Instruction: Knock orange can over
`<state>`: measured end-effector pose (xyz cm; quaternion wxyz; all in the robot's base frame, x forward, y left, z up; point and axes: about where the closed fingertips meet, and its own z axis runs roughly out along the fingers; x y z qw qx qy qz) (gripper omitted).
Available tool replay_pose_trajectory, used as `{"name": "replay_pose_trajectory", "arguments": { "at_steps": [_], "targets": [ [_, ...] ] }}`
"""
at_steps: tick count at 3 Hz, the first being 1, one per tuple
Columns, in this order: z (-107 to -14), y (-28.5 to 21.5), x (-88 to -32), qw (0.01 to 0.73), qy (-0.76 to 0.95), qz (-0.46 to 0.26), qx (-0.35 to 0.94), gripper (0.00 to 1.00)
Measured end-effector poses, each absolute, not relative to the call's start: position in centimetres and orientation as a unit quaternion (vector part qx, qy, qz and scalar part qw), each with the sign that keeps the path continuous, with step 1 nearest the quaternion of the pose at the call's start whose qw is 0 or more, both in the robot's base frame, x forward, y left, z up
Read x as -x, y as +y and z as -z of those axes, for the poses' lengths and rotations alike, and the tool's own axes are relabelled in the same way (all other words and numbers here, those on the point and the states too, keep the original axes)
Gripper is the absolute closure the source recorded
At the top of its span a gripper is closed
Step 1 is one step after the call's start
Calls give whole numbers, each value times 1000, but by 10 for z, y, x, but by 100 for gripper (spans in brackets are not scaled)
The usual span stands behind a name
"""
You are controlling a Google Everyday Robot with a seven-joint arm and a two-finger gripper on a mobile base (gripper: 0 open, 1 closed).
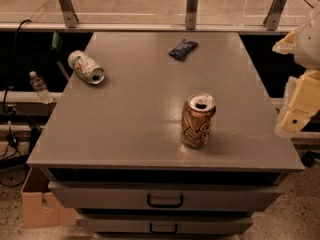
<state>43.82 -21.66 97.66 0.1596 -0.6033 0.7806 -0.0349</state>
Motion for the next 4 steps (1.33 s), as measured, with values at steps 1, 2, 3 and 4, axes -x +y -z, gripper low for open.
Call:
{"name": "replay_pose_trajectory", "arguments": {
  "at_steps": [1,2,3,4],
  "targets": [
    [-977,-216,-438,162,780,35,603,0],
    [-958,-217,-448,200,782,-12,591,0],
    [-930,-212,-458,245,780,-85,569,0],
    [-906,-194,-459,276,773,-157,549,0]
  ]
}}
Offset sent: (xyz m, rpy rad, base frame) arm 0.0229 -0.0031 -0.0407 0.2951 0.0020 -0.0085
